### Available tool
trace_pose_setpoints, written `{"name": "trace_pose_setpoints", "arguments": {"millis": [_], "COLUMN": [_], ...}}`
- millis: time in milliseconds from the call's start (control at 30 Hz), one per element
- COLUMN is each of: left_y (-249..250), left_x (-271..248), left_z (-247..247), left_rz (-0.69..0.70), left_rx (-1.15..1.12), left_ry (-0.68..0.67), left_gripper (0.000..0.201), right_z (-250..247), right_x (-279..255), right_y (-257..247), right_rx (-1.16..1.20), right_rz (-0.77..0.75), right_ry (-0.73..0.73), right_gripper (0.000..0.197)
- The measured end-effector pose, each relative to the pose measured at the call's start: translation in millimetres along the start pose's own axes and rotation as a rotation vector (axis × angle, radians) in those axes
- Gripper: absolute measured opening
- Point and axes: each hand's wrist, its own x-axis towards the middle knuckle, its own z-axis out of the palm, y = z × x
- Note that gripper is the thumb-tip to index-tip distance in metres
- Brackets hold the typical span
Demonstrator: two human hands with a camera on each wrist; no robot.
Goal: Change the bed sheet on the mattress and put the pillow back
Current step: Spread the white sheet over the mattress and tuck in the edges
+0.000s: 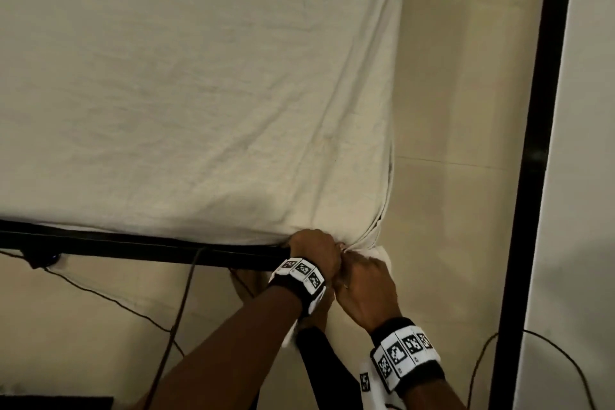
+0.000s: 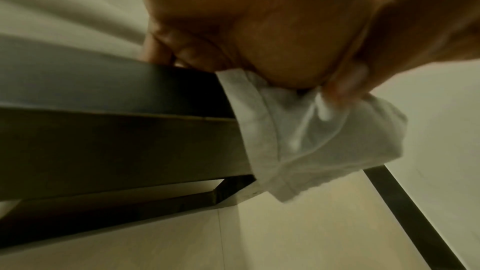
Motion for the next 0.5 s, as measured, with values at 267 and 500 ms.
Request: {"name": "trace_pose_setpoints", "arguments": {"millis": [267,500], "left_y": [-11.8,-8.4], "left_x": [17.7,30.8], "left_z": [0.9,20.6], "left_rz": [0.046,-0.078], "left_rx": [-0.094,-0.455], "left_ry": [0.006,-0.213], "left_gripper": [0.042,0.055], "right_z": [-3.5,0.8], "right_x": [74.8,91.7], "right_y": [10.7,48.6], "right_rx": [-0.136,0.257], "right_rz": [0.03,-0.101], "right_ry": [-0.709,-0.867], "right_gripper": [0.027,0.084]}}
